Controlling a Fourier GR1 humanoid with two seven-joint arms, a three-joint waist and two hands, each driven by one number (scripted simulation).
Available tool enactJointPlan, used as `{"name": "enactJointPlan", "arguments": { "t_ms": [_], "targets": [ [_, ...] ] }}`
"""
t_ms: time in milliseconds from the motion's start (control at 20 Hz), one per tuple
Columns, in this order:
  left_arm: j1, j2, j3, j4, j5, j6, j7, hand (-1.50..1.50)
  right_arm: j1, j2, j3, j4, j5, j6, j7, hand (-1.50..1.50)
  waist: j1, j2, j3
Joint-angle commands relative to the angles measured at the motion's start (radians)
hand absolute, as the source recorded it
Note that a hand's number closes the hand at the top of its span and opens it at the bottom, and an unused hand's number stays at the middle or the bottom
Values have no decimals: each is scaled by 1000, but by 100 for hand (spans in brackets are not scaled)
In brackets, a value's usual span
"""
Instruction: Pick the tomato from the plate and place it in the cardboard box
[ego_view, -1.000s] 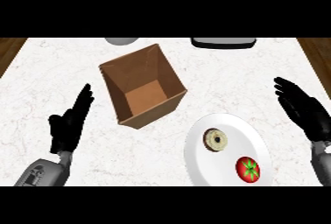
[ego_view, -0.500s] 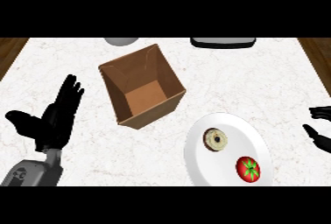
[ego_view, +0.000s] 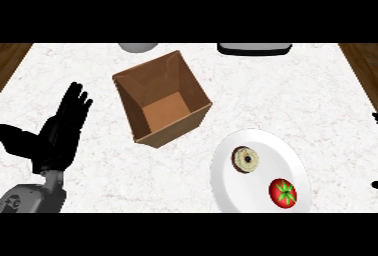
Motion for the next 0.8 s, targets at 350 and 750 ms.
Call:
{"name": "enactJointPlan", "arguments": {
  "t_ms": [350, 750],
  "targets": [
    [35, -35, 19, 32, -36, -13, -48, 0, -20, -174, 58, -311, -58, 341, 350, -150, -11, 1, -1],
    [67, -45, 52, -69, -49, -43, 26, 0, 86, -43, 17, -596, -116, 347, 577, -150, -9, 1, 0]
  ]
}}
